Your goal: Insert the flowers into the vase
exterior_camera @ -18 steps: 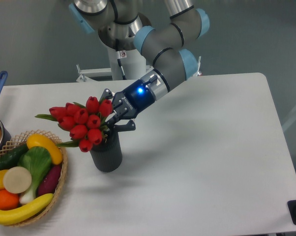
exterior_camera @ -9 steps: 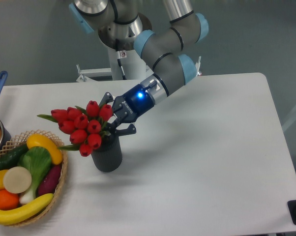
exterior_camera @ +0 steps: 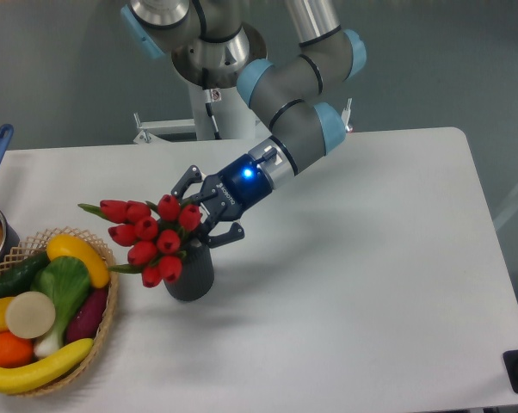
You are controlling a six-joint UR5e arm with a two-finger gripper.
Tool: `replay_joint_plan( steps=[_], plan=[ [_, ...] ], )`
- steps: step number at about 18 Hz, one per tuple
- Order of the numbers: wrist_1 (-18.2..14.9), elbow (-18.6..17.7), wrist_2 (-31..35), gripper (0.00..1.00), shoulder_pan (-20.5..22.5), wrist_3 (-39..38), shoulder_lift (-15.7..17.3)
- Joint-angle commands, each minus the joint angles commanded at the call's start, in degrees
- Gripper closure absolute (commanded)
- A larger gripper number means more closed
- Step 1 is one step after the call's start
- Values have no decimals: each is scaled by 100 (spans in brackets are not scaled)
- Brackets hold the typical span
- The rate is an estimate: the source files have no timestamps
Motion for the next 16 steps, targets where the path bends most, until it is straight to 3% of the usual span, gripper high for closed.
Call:
replay_joint_plan(
  steps=[5, 10, 13, 16],
  plan=[
    [9, 18, 253, 0, 210, 97, 201],
    [-9, 105, 1729, 0, 684, 246, 895],
    [0, 149, 2090, 0, 1159, 299, 1352],
    [9, 245, 2925, 0, 1774, 632, 1923]
  ],
)
